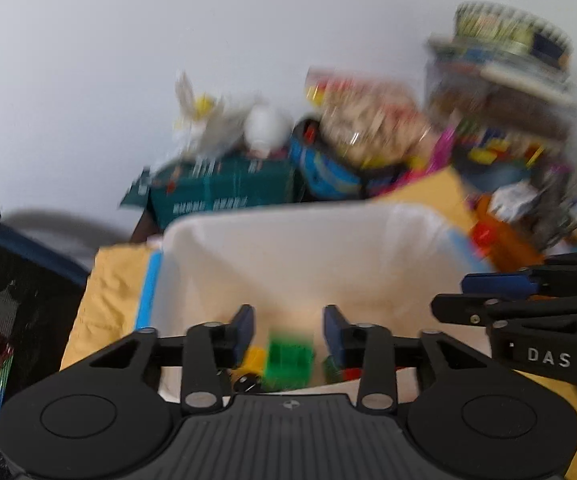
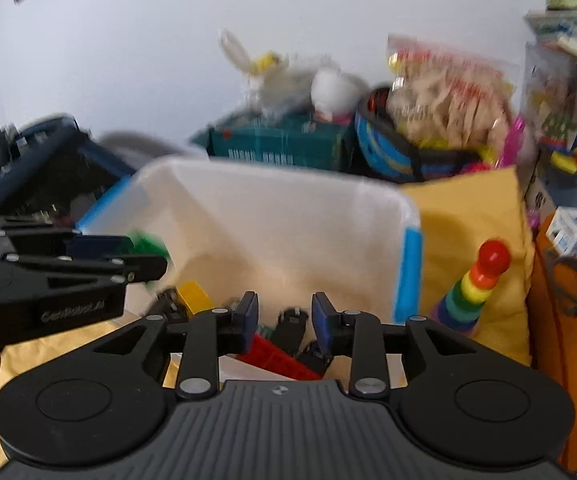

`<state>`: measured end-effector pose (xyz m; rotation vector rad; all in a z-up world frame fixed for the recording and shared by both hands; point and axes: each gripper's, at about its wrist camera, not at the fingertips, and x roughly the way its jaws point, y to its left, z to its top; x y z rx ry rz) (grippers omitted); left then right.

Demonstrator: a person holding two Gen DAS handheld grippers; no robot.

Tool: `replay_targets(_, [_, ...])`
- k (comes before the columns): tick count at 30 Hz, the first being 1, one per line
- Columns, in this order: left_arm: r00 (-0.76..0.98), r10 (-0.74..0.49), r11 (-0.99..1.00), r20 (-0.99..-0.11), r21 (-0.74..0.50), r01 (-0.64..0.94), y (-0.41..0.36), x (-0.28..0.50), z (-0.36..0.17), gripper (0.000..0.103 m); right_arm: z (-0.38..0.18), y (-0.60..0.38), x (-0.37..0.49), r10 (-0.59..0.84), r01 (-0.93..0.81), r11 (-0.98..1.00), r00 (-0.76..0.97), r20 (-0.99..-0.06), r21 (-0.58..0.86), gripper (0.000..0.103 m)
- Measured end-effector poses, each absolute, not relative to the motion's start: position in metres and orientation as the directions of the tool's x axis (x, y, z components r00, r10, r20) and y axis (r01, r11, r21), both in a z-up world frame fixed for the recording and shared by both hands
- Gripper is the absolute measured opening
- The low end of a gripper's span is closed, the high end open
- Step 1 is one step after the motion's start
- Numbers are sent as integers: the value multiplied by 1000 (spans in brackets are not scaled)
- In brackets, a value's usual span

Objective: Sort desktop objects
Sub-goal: 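Return to the pile and grasp the teal figure with the right gripper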

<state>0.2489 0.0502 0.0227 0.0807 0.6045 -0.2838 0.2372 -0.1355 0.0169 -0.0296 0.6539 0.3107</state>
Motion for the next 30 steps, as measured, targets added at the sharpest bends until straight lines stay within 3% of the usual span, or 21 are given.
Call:
replay_targets(1, [792, -256, 955, -554, -17, 297, 53, 239, 27, 59, 22, -139, 228, 281, -301, 951, 760, -586, 67, 38])
replay_targets(3, [791, -279, 949, -544, -29, 314, 57, 221, 28, 63, 26, -147, 212, 294, -313, 947, 765, -572, 69, 42])
replay_targets(11, [657, -252, 954, -710, -70, 290, 69, 152, -40, 63, -28, -171, 166, 275, -287, 952, 652, -707, 106, 41])
replay_targets(13, [620, -256, 953, -741, -87, 290, 66, 139, -57, 63, -47, -176, 162, 268, -258, 957, 599, -755, 135, 34])
replay_targets(24, [562, -298, 916, -772, -66, 396, 33, 148, -76, 63, -97, -158, 157, 317, -233, 944, 448, -836, 233, 33])
replay_targets(30, [542, -283, 906, -791, -36, 421, 9, 186, -85, 58, -93, -136, 146, 260, -336, 937, 493, -830, 94, 24])
